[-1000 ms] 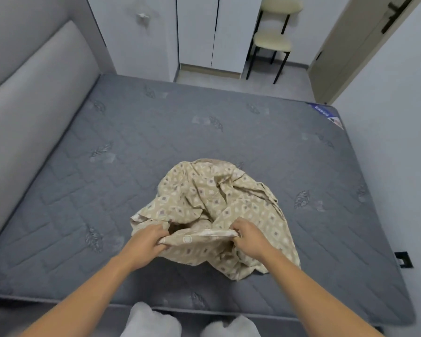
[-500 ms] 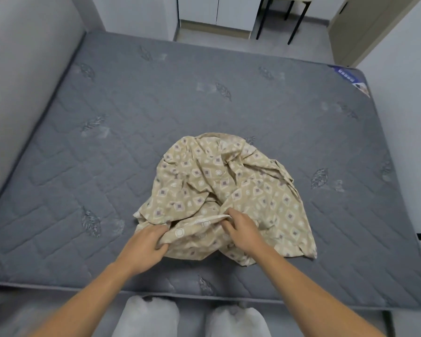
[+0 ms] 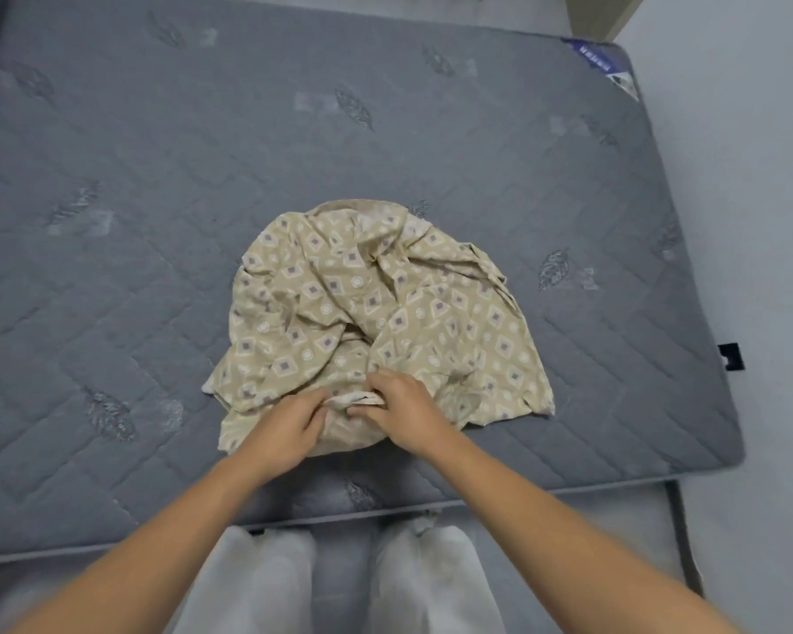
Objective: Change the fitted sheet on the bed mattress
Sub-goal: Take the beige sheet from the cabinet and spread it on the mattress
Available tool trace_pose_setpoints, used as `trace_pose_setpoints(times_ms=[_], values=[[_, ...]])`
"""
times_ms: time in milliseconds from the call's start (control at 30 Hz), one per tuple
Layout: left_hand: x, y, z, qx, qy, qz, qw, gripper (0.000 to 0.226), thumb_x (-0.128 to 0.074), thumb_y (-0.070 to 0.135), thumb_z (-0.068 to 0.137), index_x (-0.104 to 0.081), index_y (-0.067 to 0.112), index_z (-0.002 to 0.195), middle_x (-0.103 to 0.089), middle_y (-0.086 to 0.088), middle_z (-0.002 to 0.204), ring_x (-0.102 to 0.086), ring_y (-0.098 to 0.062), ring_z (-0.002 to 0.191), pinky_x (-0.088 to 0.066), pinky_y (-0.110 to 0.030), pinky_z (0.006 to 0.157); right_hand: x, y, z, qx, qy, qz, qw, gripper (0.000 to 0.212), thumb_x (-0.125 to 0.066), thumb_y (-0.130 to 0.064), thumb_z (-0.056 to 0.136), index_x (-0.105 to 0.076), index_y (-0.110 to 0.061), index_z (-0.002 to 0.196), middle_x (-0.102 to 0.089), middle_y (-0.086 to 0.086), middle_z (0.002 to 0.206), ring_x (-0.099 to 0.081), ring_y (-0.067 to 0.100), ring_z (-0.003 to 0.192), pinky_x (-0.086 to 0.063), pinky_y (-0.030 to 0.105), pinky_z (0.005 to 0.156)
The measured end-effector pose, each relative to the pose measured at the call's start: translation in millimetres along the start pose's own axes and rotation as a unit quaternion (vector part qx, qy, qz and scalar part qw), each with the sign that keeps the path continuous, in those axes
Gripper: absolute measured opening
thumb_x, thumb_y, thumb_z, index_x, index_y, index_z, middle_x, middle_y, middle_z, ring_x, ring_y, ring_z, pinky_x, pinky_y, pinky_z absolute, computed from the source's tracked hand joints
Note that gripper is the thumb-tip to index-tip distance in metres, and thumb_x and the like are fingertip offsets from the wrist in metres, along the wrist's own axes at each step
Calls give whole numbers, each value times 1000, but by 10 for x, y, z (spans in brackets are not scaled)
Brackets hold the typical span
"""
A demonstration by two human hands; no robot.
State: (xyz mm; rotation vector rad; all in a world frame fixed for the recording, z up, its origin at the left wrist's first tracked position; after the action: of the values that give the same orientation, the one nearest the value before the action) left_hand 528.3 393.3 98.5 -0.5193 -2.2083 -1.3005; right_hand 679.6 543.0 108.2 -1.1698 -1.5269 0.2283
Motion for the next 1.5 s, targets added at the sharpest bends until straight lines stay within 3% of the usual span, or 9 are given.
trace_pose_setpoints(times_ms=[100, 267, 433, 533, 733, 867, 1167, 1300, 1500], values=[[79, 68, -23, 24, 26, -10, 999, 24, -47, 15, 105, -46, 31, 86, -58, 7, 76, -57, -11, 71, -48, -44, 68, 61, 58, -92, -2, -27, -64, 998, 45, -71, -64, 85, -55, -22, 82, -59, -3, 87, -55, 17, 78, -42, 38, 66], [419, 126, -198, 44, 102, -30, 993, 23, -47, 11, 103, -46, 21, 82, -54, 2, 65, -53, -15, 62, -43, -46, 61, 131, 285, -316, -18, -4, -121, 992, 19, -67, -17, 89, -50, -18, 78, -51, 1, 84, -57, 31, 88, -40, 41, 65], [744, 148, -408, 48, 149, 30, 987, 27, -47, 15, 102, -40, 20, 77, -47, 0, 61, -49, -21, 59, -39, -46, 55, 212, 348, -407, -114, 59, -98, 987, 5, -54, -18, 98, -49, -17, 98, -66, 10, 94, -61, 36, 86, -49, 46, 69], [790, 199, -454, 31, 148, 90, 984, 5, -54, 26, 95, -52, 22, 94, -52, 7, 88, -52, -21, 83, -44, -43, 66, 278, 161, -417, -96, 68, -36, 992, 10, -51, -22, 105, -45, -17, 100, -62, 8, 90, -57, 33, 79, -48, 48, 68], [475, 589, -286, -69, 41, 114, 990, 91, -83, 34, 83, -33, 29, 159, -38, 7, 149, -36, -8, 133, -36, -30, 109, 303, -333, -453, 8, 54, -2, 999, 14, -52, -30, 106, -51, -17, 100, -63, 4, 93, -59, 27, 81, -48, 48, 72], [346, 755, -158, -68, 49, 133, 988, 17, -70, 19, 94, -62, 26, 107, -63, 5, 99, -64, -24, 100, -39, -35, 74, 334, -442, -565, 26, 52, 2, 998, 13, -61, -22, 97, -48, -22, 97, -62, 4, 93, -58, 26, 84, -46, 44, 71], [616, 749, -401, -11, 82, 77, 994, 22, -51, 6, 95, -49, 26, 88, -58, 12, 77, -54, -7, 70, -41, -32, 60, 373, -29, -618, -103, 72, -73, 989, 20, -65, -11, 79, -53, -22, 91, -62, -2, 93, -61, 27, 85, -39, 37, 64], [925, 590, -591, 26, 124, 94, 987, 17, -51, 10, 95, -48, 25, 88, -62, 5, 76, -59, -24, 72, -48, -45, 63, 460, 144, -574, -147, 104, -82, 980, 6, -57, -14, 86, -52, -17, 87, -58, -1, 89, -54, 25, 81, -37, 38, 64], [1139, 627, -647, 59, 149, 132, 978, 11, -52, 33, 84, -48, 23, 88, -53, 5, 87, -56, -26, 79, -43, -43, 62, 610, -240, -334, -59, 84, 13, 995, 10, -48, -7, 92, -55, -14, 95, -64, 6, 87, -61, 28, 78, -51, 45, 68]])
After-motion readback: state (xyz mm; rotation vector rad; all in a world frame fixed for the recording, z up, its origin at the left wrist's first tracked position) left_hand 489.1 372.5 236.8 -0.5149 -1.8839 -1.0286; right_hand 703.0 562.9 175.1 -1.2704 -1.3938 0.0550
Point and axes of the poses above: each hand's wrist, its own z-axis towards the middle knuckle, its own x-axis out of the back of the hand, y = z × x, the point moved 2 cm from there along z, towards the middle knuckle
